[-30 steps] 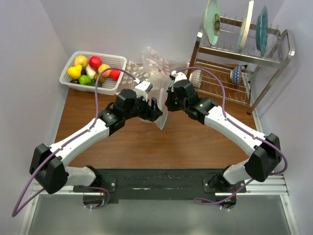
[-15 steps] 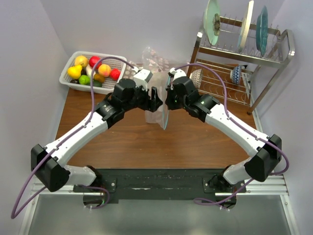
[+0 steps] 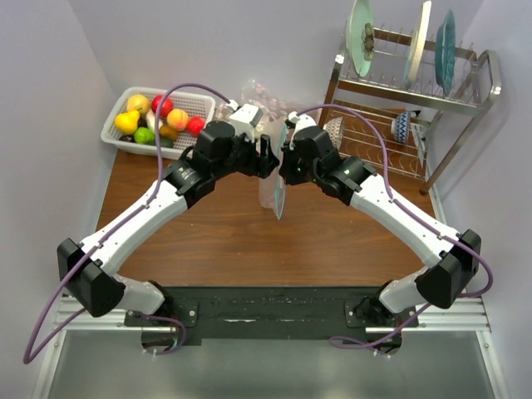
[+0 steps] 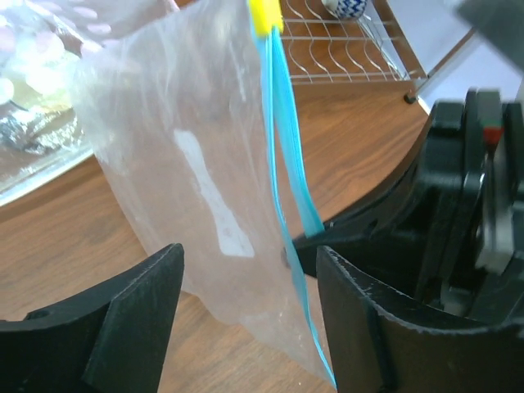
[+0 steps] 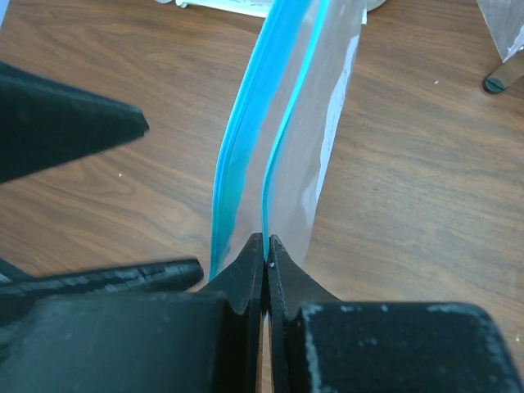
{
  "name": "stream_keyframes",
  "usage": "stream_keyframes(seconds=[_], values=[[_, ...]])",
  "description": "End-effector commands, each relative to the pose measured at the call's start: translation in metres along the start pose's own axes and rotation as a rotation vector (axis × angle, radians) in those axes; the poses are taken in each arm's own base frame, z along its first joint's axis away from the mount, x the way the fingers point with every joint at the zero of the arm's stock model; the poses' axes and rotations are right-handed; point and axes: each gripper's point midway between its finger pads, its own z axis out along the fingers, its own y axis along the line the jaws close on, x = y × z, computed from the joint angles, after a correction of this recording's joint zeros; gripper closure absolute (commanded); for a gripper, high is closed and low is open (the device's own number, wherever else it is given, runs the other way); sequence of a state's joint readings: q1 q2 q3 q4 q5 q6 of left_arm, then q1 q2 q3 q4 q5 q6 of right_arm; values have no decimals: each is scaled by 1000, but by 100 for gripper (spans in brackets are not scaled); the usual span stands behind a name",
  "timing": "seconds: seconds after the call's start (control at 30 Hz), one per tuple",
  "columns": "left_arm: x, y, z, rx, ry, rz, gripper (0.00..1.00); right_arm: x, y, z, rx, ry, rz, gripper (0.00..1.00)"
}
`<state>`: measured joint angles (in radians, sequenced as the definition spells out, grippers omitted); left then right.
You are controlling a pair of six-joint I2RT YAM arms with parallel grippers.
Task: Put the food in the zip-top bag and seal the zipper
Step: Open the zipper of the food storage bag.
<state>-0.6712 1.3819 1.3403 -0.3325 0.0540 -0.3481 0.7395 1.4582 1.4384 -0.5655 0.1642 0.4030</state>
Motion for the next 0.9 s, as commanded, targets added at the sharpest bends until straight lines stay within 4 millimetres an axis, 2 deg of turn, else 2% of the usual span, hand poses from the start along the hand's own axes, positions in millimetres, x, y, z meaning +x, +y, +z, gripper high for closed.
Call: stream_keyframes(seconds=[0.0, 0.13, 0.23, 0.33, 0.37, 0.43, 0.47, 0.57, 0.73, 0.87], values=[[-17, -3, 7, -8, -33, 9, 32, -26, 14, -21, -59, -75, 25, 100], [-12, 1, 15, -27, -27, -1, 37, -27, 15, -22, -58, -75, 24, 100], [-7, 5, 19, -44, -15, -2, 46, -27, 15, -22, -61, -73, 23, 100], [-6, 11, 21, -75, -14, -1, 61, -25, 12, -21, -45, -71, 17, 100], [-5, 12, 21, -78, -8, 2, 70, -27, 11, -22, -40, -77, 16, 100], [-5, 12, 19, -81, -7, 5, 79, -26, 7, -22, -26, -76, 7, 100], [-7, 12, 18, -80, -13, 8, 88, -28, 6, -23, -15, -82, -2, 100], [-8, 10, 15, -77, -7, 11, 100, -30, -3, -22, 29, -90, -25, 98], [-11, 10, 9, -85, 10, 12, 100, -35, -19, -24, 124, -91, -73, 96], [-17, 5, 6, -69, 3, 1, 100, -51, -29, -36, 183, -121, -118, 96]])
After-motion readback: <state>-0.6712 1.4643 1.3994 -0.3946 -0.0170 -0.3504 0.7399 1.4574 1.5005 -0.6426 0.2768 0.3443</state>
